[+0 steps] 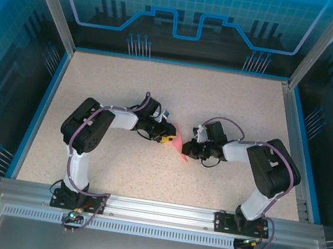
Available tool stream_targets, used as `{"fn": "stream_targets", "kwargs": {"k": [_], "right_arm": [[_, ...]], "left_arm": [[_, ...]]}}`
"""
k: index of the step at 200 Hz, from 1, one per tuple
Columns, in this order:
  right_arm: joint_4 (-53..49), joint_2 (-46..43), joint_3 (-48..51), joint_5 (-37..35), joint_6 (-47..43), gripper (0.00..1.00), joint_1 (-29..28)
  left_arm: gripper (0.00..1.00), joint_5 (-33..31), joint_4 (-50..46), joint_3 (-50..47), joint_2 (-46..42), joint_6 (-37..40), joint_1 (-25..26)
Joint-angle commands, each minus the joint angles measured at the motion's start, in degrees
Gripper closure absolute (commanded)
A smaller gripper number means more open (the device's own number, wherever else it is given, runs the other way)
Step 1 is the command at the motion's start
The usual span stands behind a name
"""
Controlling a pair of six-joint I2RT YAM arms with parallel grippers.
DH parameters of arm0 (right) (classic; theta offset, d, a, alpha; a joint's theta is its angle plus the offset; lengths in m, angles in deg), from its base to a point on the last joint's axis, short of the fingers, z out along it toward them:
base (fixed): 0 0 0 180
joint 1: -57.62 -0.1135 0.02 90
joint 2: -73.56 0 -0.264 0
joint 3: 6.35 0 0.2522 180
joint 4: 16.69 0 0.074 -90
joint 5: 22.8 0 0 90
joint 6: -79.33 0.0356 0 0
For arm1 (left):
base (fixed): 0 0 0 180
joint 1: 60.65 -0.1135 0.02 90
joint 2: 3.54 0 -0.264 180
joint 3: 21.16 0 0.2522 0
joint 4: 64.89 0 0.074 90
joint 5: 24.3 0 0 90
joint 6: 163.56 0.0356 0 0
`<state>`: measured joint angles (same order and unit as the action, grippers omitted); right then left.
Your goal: Fold a paper plane with a square sheet of paper (pick it up from the middle)
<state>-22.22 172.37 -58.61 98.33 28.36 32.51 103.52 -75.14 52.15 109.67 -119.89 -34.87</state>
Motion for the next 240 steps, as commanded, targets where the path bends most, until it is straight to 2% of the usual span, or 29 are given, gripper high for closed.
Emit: {"fn": "stream_targets", "kwargs": {"k": [1,37,83,194,240], "right_arm": [[0.18,1.30,0.44,1.79,1.00,0.92,1.54],[2.80,2.46,1.04,4.13,2.40,0.92,2.40],[4.44,3.83,1.42,5.63,3.51,0.93,3.21],[2.45,5.12,0.61,6.64,2.59,0.92,3.39],[0.73,2.98,0.01,6.61,1.85,0.85,3.39]], "left_arm": [[0.63,2.32,0.57,0.14,-2.51,1.98,0.41],[0.61,4.82,4.11,-2.11,-3.98,1.68,0.89],[0.62,4.35,3.33,-0.48,-1.69,1.89,2.15],[0.66,-2.86,-3.48,2.27,1.80,1.57,2.72],[0.67,-4.54,-7.14,2.96,2.36,1.51,2.74]]}}
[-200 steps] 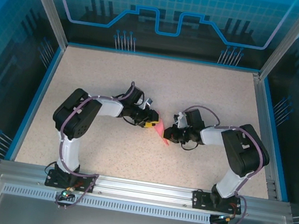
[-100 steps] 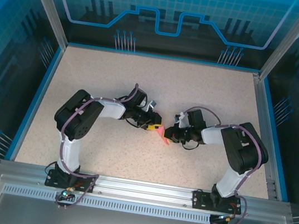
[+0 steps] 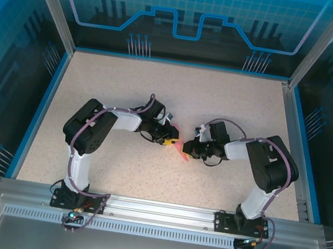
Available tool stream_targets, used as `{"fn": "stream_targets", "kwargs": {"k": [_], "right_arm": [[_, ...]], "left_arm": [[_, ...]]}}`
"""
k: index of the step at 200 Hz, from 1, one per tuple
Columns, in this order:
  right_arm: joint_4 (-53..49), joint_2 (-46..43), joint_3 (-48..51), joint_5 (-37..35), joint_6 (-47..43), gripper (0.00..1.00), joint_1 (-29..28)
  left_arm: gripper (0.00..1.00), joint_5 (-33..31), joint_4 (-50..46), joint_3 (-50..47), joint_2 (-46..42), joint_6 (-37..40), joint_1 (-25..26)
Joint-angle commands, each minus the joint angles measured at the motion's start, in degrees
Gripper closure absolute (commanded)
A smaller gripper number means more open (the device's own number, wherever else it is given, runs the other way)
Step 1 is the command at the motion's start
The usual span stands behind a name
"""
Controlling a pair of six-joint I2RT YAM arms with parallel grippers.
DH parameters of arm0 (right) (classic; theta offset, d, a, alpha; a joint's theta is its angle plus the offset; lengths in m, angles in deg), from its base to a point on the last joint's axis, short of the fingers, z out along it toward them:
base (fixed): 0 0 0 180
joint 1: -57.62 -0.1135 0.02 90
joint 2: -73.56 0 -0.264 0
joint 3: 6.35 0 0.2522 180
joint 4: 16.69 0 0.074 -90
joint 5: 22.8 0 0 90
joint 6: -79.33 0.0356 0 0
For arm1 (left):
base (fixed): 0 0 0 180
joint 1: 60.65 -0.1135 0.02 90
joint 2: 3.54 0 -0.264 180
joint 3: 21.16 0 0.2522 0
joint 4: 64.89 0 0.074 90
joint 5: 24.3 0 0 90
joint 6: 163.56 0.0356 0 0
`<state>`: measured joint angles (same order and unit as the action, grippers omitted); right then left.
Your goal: Fold a paper plane with a square sheet of paper (pick it up from the middle)
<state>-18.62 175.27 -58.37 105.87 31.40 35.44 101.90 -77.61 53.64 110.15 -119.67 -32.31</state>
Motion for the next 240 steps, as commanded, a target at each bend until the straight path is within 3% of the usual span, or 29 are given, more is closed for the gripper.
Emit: {"fn": "stream_targets", "kwargs": {"k": [1,45,147,173,191,215,240], "right_arm": [[-2.92,-0.11,-0.24,-0.95,-1.23,0.85,0.47],[-7.48,-4.54,0.10,-2.16,-3.38,0.84,0.47],[-9.93,-1.20,1.52,-1.87,-4.14,0.88,0.46],[-10.52,-4.56,1.11,-2.24,-3.09,0.84,0.43],[-14.01,-10.67,0.38,-6.47,-3.86,0.81,-0.18],[-24.01,-16.38,-3.51,-17.91,-7.55,0.80,-4.01],[-26.32,-15.43,-6.37,-20.45,-8.39,0.81,-7.55]], "left_arm": [[0.67,-2.95,-4.79,1.51,1.88,1.29,0.20],[0.68,-4.11,-8.22,3.05,3.01,1.37,0.17],[0.68,-5.08,-10.17,3.39,4.17,0.76,0.18],[0.68,-5.08,-10.42,3.47,4.08,0.93,0.22],[0.68,-5.22,-10.81,3.52,4.02,1.02,0.20],[0.68,-5.36,-11.11,3.65,3.91,1.08,0.18],[0.69,-5.60,-11.41,3.80,3.91,1.11,0.23]]}}
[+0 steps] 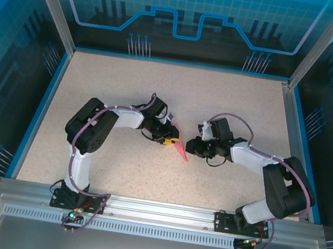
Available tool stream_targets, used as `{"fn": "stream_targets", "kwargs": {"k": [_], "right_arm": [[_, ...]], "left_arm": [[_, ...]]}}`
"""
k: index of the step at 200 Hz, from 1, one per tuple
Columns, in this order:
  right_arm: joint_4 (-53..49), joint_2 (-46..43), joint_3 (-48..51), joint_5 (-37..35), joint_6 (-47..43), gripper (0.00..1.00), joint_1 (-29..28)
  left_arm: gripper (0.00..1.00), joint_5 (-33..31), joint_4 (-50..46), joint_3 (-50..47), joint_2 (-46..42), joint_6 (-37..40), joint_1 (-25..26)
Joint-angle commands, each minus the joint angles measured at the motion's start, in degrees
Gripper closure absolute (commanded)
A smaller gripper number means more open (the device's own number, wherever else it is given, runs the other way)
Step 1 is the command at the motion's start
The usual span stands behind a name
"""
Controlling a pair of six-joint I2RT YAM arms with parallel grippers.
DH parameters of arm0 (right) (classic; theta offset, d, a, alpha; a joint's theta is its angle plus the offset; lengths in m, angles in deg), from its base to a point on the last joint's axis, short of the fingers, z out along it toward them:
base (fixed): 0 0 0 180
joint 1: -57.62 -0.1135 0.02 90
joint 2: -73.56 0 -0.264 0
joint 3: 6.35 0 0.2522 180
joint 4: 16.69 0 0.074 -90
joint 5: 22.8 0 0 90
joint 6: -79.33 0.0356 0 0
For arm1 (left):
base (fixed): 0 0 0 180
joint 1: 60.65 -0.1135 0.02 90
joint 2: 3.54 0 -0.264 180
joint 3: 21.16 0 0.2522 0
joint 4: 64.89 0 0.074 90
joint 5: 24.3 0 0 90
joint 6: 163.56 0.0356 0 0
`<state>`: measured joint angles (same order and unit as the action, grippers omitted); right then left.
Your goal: Fold a paper plane with a square sheet of paper (pick it up from the middle)
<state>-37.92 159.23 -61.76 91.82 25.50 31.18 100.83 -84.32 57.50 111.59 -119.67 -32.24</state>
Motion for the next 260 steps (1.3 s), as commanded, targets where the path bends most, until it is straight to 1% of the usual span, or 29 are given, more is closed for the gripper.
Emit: {"fn": "stream_targets", "kwargs": {"k": [1,38,76,113,189,260], "right_arm": [[-7.03,0.76,-3.12,-6.41,-2.49,0.81,-3.46],[-7.54,8.01,-7.89,-6.87,-2.58,0.87,-6.37],[-9.15,12.60,-12.40,-8.12,-3.00,0.89,-7.52],[-12.16,13.66,-13.62,-10.72,-3.28,0.89,-7.81],[-14.99,16.25,-14.13,-10.43,-3.55,0.89,-7.58],[-16.18,16.34,-12.65,-10.88,-4.12,0.89,-7.00]], "left_arm": [[0.69,-4.54,-4.70,-0.05,2.47,1.11,0.16],[0.70,-4.88,-5.11,0.18,2.71,0.98,0.16],[0.71,-5.23,-5.80,0.60,2.69,1.01,0.15],[0.71,-5.57,-6.52,1.04,2.82,0.93,0.16],[0.71,-6.42,-7.95,1.54,3.17,1.37,0.16],[0.71,-8.47,-9.93,2.06,3.50,1.81,0.15]]}}
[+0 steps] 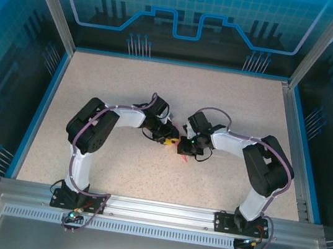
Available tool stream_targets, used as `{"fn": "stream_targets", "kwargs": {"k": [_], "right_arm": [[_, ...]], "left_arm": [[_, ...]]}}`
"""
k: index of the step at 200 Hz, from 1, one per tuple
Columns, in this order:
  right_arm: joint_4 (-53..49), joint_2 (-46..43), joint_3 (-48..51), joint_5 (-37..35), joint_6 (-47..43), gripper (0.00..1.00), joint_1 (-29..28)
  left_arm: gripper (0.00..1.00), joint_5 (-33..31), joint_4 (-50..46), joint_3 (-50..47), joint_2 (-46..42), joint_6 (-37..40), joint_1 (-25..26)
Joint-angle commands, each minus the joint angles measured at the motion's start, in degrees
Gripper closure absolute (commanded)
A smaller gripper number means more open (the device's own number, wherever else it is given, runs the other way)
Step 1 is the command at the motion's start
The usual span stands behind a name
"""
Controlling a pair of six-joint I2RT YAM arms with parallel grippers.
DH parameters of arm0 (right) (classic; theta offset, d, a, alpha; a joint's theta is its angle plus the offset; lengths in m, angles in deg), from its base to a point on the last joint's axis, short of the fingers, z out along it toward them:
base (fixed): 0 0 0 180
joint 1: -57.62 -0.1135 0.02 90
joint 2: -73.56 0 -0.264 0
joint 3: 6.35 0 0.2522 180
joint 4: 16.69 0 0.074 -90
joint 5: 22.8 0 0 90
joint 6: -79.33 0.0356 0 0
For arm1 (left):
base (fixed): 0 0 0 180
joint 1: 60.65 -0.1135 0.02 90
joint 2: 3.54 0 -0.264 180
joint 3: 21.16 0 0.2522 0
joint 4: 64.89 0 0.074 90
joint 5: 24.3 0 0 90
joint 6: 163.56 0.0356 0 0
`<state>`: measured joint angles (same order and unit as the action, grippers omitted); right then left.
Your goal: Fold a paper plane with a square sheet of paper (pick it up from the middle)
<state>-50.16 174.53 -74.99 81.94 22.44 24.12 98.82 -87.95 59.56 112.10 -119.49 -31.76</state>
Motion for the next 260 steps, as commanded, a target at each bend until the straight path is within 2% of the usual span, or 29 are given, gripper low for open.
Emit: {"fn": "stream_targets", "kwargs": {"k": [1,62,189,236,260], "right_arm": [[-3.94,1.06,0.56,-0.93,-1.09,0.89,0.08],[-5.48,1.40,2.04,1.00,-3.56,0.89,1.63],[-7.27,-2.30,6.51,1.53,-6.44,0.90,3.88],[-6.99,-6.87,2.44,1.95,-5.00,0.89,0.93],[-6.53,-5.90,1.44,2.24,-4.28,0.89,-0.33]], "left_arm": [[0.71,-6.47,-6.32,0.01,3.01,1.64,-0.33],[0.71,-11.55,-11.74,1.59,3.89,2.77,-0.33],[0.71,-12.69,-13.56,2.86,5.30,3.04,-0.36],[0.71,-11.86,-13.28,2.93,5.39,3.21,-0.32],[0.71,-11.55,-13.12,2.86,5.41,3.30,-0.33]]}}
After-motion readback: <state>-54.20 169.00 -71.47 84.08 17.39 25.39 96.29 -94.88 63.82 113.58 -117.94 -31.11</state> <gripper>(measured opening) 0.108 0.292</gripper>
